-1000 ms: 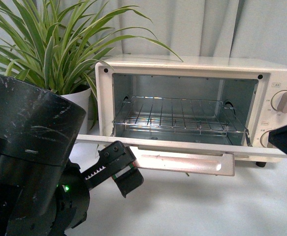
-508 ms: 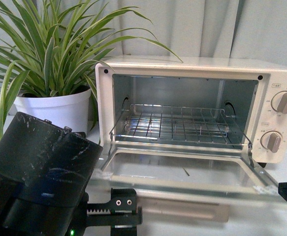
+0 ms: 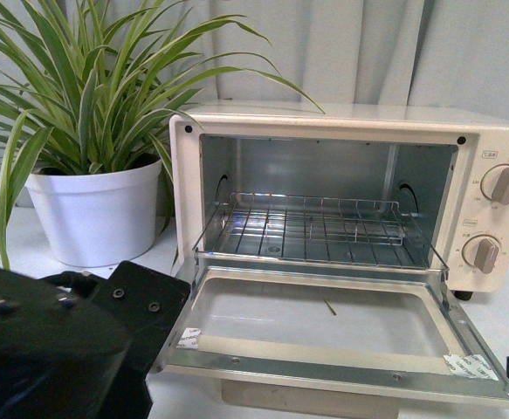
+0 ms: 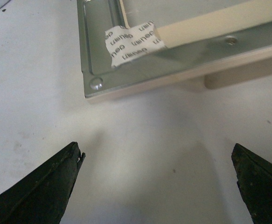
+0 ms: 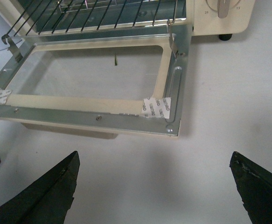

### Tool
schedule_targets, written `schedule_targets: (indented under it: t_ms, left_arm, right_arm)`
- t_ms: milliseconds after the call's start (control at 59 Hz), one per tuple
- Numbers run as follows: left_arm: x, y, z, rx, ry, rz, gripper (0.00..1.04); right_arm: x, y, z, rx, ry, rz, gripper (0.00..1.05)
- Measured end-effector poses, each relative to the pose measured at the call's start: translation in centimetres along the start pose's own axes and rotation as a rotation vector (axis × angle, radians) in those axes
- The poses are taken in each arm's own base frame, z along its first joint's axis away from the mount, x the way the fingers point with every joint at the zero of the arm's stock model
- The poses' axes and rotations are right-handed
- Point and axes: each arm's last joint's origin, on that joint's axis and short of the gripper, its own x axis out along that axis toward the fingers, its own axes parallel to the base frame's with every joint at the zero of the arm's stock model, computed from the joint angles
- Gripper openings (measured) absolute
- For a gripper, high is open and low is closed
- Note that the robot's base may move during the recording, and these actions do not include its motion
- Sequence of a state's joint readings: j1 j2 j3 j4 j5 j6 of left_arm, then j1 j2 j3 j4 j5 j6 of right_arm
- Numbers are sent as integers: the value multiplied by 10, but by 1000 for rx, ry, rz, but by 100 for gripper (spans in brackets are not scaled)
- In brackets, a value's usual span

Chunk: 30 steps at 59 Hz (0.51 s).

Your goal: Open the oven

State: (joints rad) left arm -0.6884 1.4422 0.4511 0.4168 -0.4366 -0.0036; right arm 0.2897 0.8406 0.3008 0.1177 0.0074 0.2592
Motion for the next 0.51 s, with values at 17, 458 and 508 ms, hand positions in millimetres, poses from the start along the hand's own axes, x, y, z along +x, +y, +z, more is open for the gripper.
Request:
schedule_targets:
  t_ms: [17, 458, 508]
  left_arm:
    - [-4, 1, 0, 0, -9, 0, 98]
    - [-77, 32, -15, -139, -253, 102, 98]
    - [-85, 37, -17, -166, -288, 129, 98]
  right_arm:
    - [-1, 0, -1, -1, -1, -1, 95]
    - [-42, -11, -41, 0, -62, 22, 95]
    - [-45, -12, -44, -3, -73, 21, 95]
